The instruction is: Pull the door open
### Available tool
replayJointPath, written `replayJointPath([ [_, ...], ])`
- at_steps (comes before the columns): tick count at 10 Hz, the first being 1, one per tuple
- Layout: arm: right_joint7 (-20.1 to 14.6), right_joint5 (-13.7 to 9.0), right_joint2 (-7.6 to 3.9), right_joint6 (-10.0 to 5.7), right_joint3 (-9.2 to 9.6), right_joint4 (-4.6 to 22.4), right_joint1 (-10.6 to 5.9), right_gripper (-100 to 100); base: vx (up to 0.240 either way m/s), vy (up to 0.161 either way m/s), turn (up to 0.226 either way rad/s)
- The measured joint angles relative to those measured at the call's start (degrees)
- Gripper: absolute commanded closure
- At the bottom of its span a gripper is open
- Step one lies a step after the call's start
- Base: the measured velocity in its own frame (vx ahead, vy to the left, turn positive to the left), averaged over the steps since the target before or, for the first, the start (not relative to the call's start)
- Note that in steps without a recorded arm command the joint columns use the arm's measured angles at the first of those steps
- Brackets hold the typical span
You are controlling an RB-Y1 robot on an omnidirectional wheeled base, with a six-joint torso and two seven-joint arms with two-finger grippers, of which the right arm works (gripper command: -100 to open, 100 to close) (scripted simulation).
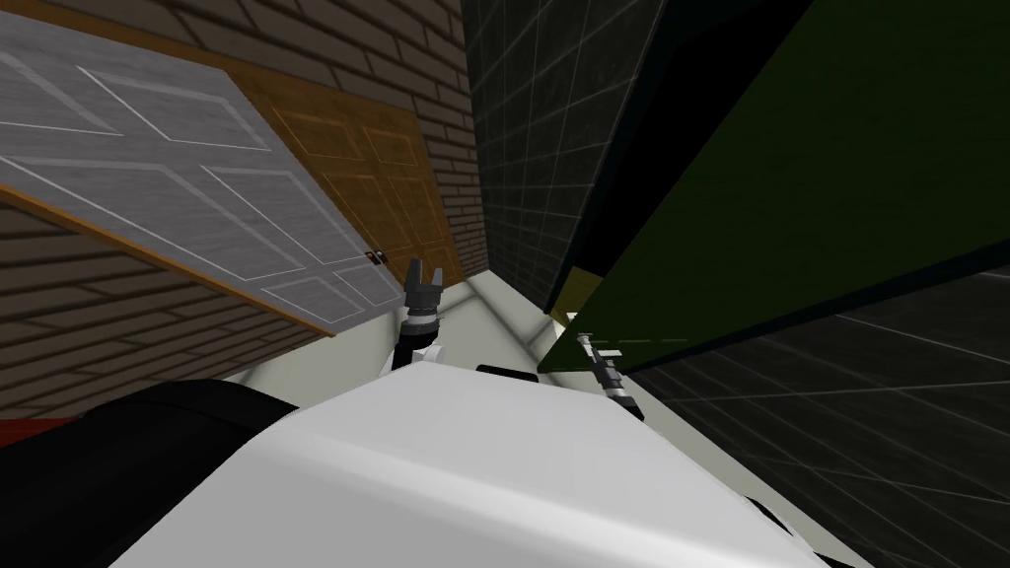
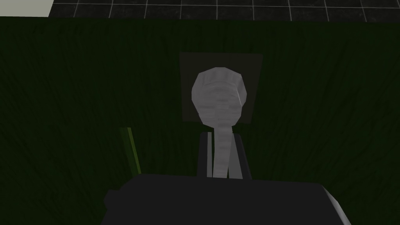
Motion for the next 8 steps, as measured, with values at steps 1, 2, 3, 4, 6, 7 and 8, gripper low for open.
replayJointPath([
  [1, -0.3, 0.0, 0.1, 0.99, 0.0, -2.1, 1.08, 100, -0.146, -0.073, 0.015],
  [2, -0.6, 0.0, 0.34, 2.82, 0.7, -4.7, 1.14, 100, -0.156, -0.085, 0.051],
  [3, -0.6, 0.0, 0.8, 4.26, 1.12, -6.7, 1.13, 100, -0.06, -0.022, 0.015],
  [4, -0.3, 0.0, 0.82, 3.88, 1.33, -5.5, -0.07, 100, -0.007, 0.013, 0.001],
  [6, -0.1, 0.0, 0.61, 2.8, 1.32, -3.5, -0.77, 100, -0.042, -0.015, -0.01],
  [7, 0.3, -0.1, 0.52, 2.25, 1.79, -0.8, -2.9, 100, -0.207, -0.091, 0.056],
  [8, 0.2, -0.1, 1.53, 4.88, 2.52, -6.0, -1.22, 100, -0.154, -0.074, 0.036],
])
